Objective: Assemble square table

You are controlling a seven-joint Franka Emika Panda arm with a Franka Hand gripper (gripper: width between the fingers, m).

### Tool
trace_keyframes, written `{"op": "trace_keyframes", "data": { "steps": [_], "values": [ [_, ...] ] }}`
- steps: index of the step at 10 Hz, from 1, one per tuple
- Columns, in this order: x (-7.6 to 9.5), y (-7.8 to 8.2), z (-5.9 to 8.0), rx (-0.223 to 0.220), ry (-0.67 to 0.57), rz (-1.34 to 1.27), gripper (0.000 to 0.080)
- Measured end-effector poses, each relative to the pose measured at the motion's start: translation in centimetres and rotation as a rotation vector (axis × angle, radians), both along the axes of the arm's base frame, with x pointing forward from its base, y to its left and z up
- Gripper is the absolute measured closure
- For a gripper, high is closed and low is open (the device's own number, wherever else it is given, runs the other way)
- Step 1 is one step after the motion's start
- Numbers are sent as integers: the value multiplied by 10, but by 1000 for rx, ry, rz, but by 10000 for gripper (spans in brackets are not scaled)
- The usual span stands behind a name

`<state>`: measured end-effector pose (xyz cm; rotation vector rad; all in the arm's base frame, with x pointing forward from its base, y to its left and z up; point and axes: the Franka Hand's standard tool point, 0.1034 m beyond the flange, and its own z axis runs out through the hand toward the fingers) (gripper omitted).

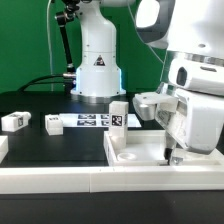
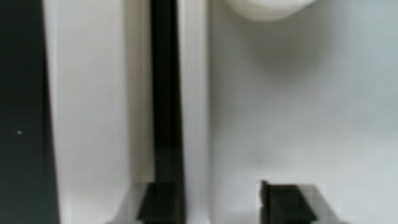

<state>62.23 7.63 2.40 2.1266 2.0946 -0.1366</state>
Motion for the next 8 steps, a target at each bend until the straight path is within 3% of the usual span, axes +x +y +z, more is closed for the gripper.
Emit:
{"op": "trace_keyframes", "data": {
  "steps": [1, 2, 3, 6, 8],
  "values": [
    [-5, -1, 2, -4, 18, -3, 493],
    [-11, -4, 4, -8, 30, -11, 311],
    [-13, -9, 12, -9, 26, -19, 198],
    [-21, -41, 51, -17, 8, -63, 152],
    [-41, -52, 69, -12, 9, -79, 150]
  ]
}}
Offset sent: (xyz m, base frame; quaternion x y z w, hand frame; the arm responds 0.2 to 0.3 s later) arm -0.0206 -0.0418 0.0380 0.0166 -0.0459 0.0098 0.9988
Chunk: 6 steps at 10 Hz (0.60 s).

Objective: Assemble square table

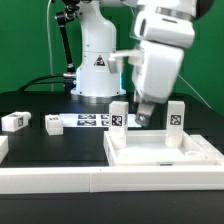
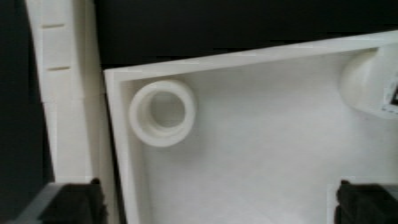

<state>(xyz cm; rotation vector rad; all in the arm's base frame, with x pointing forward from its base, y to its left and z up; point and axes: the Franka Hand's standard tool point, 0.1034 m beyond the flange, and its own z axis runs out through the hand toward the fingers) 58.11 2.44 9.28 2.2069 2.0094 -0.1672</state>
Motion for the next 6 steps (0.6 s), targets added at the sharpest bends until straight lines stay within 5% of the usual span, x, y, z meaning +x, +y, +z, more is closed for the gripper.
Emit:
{"op": "trace_keyframes", "data": {
  "steps": [2, 6],
  "values": [
    [-29, -9, 3, 8, 9, -36, 150],
    [-31, -13, 6, 13, -17, -180, 150]
  ]
}}
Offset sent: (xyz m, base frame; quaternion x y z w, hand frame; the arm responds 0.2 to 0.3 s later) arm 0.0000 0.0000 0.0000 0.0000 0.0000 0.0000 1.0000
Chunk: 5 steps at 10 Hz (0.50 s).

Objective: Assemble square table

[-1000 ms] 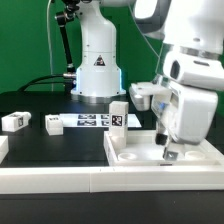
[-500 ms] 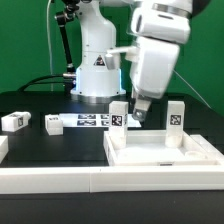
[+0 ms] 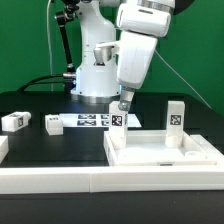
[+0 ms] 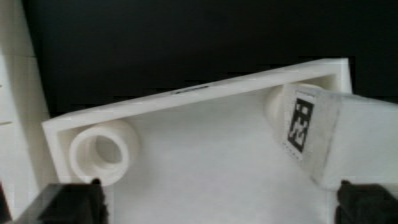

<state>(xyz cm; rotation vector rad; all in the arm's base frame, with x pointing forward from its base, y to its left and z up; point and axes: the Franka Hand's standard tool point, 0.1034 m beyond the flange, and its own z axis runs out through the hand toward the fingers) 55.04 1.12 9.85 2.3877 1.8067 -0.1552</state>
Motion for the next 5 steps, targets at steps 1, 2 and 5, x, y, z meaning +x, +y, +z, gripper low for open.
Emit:
{"op": "trace_keyframes", "data": {
  "steps": [1, 2, 5],
  "values": [
    [0, -1, 0, -1, -8, -75, 150],
    [3, -5, 3, -12, -1, -156, 150],
    [4, -32, 19, -43, 8, -344, 150]
  ]
}}
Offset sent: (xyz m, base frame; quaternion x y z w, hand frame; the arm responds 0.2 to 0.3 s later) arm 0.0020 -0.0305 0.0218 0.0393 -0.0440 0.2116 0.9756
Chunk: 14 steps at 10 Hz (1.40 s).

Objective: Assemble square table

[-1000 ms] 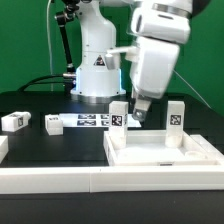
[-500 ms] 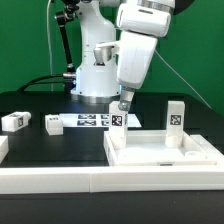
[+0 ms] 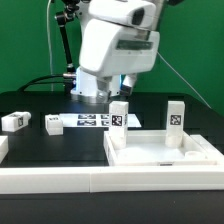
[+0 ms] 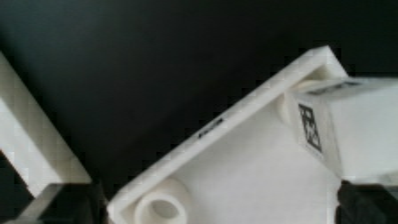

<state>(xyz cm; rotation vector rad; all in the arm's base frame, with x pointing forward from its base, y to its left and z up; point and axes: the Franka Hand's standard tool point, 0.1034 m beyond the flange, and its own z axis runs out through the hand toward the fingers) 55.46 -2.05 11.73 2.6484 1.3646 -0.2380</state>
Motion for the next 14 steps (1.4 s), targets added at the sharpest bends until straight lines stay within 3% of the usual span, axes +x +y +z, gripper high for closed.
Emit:
{"op": "trace_keyframes", "data": {
  "steps": [2, 4, 5, 9, 10, 12, 14],
  "values": [
    [-13, -26, 1, 4, -5, -148, 150],
    [-39, -49, -10, 4, -17, -298, 150],
    [-46, -54, -18, 1, -34, -371, 150],
    [-43, -47, -17, -10, -73, -614, 150],
    [-47, -47, -20, 9, -64, -650, 150],
    [-73, -66, -29, 27, -19, -675, 150],
    [-97, -75, -42, 40, 17, -690, 151]
  ]
}}
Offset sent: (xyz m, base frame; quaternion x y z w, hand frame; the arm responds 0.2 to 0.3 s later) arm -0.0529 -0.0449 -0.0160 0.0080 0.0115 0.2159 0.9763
